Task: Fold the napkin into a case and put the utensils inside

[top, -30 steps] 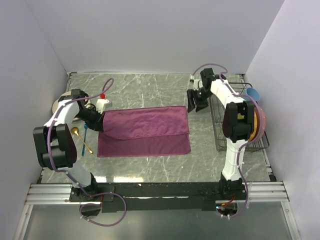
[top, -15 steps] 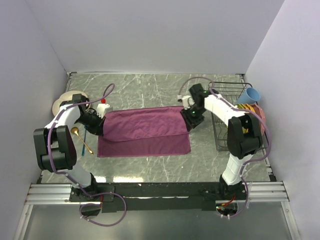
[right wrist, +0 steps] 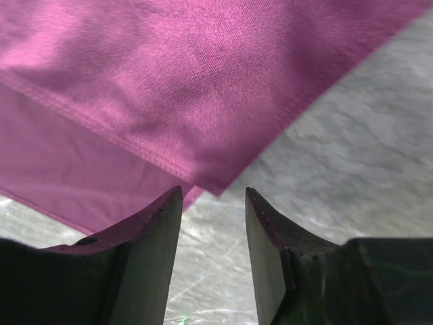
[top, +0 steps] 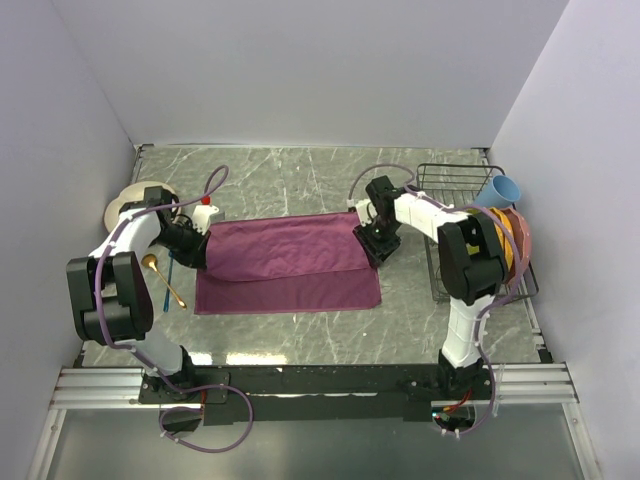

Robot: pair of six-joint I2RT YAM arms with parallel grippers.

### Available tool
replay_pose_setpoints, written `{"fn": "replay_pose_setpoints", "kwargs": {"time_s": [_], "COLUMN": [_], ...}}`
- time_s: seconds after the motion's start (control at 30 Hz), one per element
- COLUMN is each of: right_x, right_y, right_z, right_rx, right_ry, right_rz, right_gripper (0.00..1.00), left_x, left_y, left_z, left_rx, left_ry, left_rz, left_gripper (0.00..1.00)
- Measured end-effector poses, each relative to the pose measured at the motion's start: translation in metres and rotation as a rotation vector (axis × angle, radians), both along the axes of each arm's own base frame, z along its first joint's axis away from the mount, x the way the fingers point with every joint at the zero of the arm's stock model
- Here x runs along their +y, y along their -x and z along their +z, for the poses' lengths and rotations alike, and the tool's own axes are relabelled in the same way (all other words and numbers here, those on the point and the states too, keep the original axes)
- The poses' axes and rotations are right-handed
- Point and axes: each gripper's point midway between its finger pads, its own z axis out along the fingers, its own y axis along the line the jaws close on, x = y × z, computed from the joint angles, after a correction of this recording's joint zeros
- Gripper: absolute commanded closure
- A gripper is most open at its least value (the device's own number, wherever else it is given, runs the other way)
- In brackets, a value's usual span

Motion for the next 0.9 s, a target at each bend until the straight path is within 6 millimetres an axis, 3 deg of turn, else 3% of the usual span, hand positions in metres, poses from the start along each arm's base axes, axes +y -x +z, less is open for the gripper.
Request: {"fn": "replay_pose_setpoints", "kwargs": {"time_s": [0.1, 0.37, 0.5, 0.57, 0.6, 0.9], "right_x": [0.001, 0.003, 0.003, 0.003, 0.003, 0.000], "right_y": [0.004, 0.006, 0.007, 0.008, 0.009, 0.015], "right_z": [-0.012, -0.013, -0.013, -0.012, -0.012, -0.006], "right_rx": [0.042, 0.070, 0.081, 0.089, 0.094, 0.110], "right_ry": [0.004, -0.021, -0.034, -0.037, -0.038, -0.034], "right_rz": [-0.015, -0.061, -0.077, -0.085, -0.089, -0.101], "right_gripper": [0.58, 0.69, 0.83, 0.97, 1.00, 1.00], "left_x": [0.000, 0.000, 0.000, 0.000, 0.000, 0.000], "left_y": [0.000, 0.000, 0.000, 0.000, 0.000, 0.000], "left_z": [0.000, 0.000, 0.000, 0.000, 0.000, 0.000], "left_rx": [0.000, 0.003, 0.003, 0.004, 0.004, 0.004], "left_ry": [0.001, 0.002, 0.002, 0.002, 0.002, 0.002], "left_rz": [0.001, 0.007, 0.007, 0.007, 0.007, 0.007], "left_gripper": [0.99, 0.99, 0.99, 0.99, 0.99, 0.99]}}
